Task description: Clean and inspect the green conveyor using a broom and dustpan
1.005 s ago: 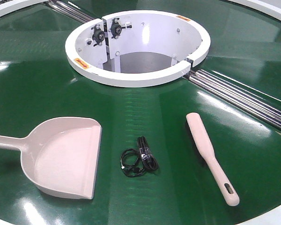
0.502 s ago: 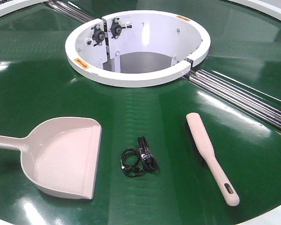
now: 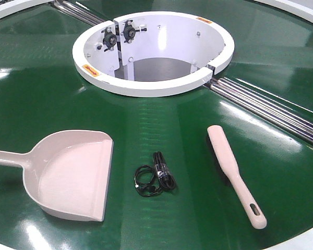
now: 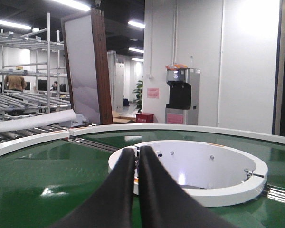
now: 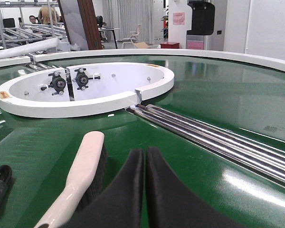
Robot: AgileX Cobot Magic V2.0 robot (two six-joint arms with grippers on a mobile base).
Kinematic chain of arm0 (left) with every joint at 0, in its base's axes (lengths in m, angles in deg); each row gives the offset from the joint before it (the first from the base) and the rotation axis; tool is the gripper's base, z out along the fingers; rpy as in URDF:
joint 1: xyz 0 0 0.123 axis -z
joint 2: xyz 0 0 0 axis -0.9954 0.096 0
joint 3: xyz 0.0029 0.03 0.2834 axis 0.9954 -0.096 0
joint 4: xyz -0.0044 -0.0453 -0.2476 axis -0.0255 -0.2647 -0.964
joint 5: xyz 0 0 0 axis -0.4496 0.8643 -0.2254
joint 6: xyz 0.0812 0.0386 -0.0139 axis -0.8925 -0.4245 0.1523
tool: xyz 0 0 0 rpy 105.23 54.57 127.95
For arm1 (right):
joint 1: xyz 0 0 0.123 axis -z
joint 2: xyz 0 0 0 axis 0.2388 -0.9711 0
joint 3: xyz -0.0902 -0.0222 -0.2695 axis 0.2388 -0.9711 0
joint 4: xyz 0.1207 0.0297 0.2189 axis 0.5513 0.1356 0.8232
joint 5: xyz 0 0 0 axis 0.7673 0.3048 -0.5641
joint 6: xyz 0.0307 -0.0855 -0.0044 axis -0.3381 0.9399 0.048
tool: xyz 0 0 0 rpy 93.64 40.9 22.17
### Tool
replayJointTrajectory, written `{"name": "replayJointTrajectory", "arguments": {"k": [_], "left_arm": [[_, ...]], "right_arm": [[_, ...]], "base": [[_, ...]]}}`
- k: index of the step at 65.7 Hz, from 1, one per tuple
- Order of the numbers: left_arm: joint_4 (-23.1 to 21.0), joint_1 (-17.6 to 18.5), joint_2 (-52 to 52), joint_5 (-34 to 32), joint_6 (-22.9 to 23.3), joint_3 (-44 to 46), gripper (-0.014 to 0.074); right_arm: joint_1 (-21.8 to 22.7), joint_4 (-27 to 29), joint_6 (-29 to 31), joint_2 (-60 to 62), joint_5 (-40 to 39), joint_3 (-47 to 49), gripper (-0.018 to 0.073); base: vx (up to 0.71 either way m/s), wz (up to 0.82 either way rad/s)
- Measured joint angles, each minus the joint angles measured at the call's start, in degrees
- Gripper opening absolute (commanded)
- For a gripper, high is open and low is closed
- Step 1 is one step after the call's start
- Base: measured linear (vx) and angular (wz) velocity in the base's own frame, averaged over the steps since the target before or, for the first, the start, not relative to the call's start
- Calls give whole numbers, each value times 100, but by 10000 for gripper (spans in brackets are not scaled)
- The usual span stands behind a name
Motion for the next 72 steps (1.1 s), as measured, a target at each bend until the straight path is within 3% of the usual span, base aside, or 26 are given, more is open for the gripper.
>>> {"name": "replayJointTrajectory", "arguments": {"k": [13, 18, 41, 50, 64, 72], "left_arm": [[-1, 0, 1611, 1976, 0, 1166, -6], [-1, 0, 2116, 2433, 0, 1380, -6], [-6, 0, 2975, 2566, 11, 1452, 41], [-6, 0, 2994, 2559, 11, 1452, 155], [-6, 0, 2994, 2559, 11, 1452, 503], [-6, 0, 2994, 2467, 11, 1452, 638]], "right_arm": [[0, 0, 0, 0, 0, 0, -8], [0, 0, 0, 0, 0, 0, -8], [0, 0, 0, 0, 0, 0, -8], [0, 0, 0, 0, 0, 0, -8], [0, 0, 0, 0, 0, 0, -8], [0, 0, 0, 0, 0, 0, -8]], "base": [[0, 0], [0, 0], [0, 0], [0, 0], [0, 0], [0, 0]]}}
